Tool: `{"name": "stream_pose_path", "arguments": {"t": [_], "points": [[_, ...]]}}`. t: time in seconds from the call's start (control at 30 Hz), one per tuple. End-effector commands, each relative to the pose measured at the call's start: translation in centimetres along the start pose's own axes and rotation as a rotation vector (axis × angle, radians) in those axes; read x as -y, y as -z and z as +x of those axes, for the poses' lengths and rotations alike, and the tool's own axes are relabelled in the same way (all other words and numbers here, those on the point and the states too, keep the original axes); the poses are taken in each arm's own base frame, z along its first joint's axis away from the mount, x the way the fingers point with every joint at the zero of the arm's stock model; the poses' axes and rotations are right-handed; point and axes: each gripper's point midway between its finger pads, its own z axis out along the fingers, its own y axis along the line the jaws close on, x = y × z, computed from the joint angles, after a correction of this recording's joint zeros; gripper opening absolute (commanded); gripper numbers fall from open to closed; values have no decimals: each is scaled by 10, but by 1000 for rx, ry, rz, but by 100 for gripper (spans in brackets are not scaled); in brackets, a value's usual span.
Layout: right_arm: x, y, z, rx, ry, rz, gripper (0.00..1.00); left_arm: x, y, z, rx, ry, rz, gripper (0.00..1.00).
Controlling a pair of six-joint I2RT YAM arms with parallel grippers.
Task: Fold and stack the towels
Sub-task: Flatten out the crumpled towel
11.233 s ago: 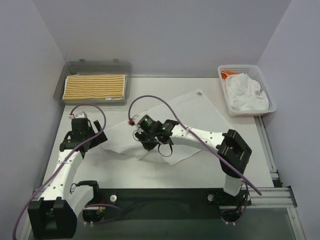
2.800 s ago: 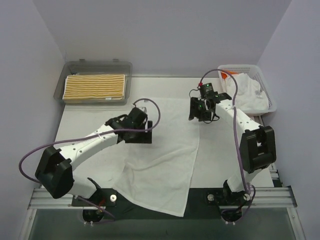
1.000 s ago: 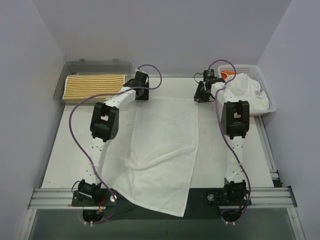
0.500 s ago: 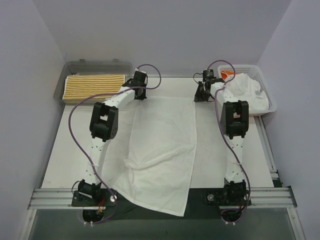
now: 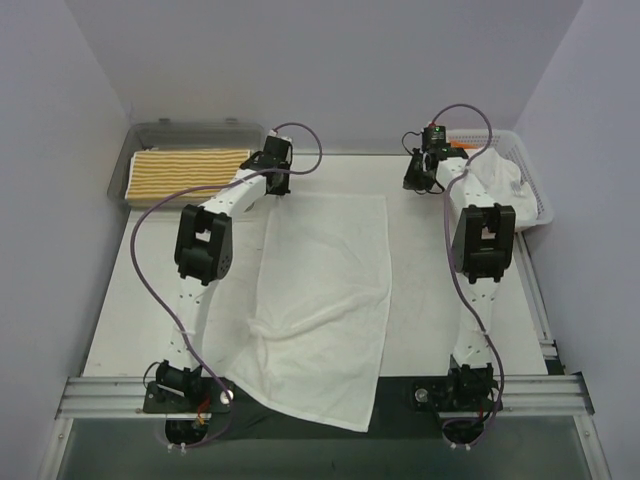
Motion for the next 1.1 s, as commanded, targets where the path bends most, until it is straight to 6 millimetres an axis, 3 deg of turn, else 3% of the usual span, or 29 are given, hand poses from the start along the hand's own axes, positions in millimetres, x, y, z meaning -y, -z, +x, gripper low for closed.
{"name": "stream_pose_path", "arguments": {"t": [0.0, 0.07, 0.1, 0.13, 0.23, 0.43, 0.6, 0.77, 0.87, 1.07], "points": [[-11, 50, -47, 139, 8, -48, 0, -1, 64, -85, 205, 20, 43, 4], [-20, 46, -45, 118, 22, -102, 0, -1, 62, -83, 202, 15, 45, 5], [-25, 44, -43, 107, 32, -124, 6, -1, 59, -79, 193, 13, 43, 4], [-30, 41, -38, 91, 39, -145, 20, 0, 51, -69, 165, 5, 44, 5], [-33, 21, -21, 45, 62, -147, 38, 3, 40, -53, 126, 9, 58, 5], [-57, -4, 5, 19, 192, -188, 38, 3, 21, -32, 76, 0, 52, 5], [-85, -10, 28, 21, 335, -190, 29, 3, 15, -23, 56, -2, 51, 5], [-75, -20, 57, -63, 262, -151, 26, 3, 11, -14, 35, -1, 49, 5], [-56, -23, 89, -181, 176, -99, 26, 2, 8, -7, 19, -2, 44, 5], [-22, -2, 151, -331, 60, -18, 26, 3, 4, 9, -19, -8, 52, 5]]}}
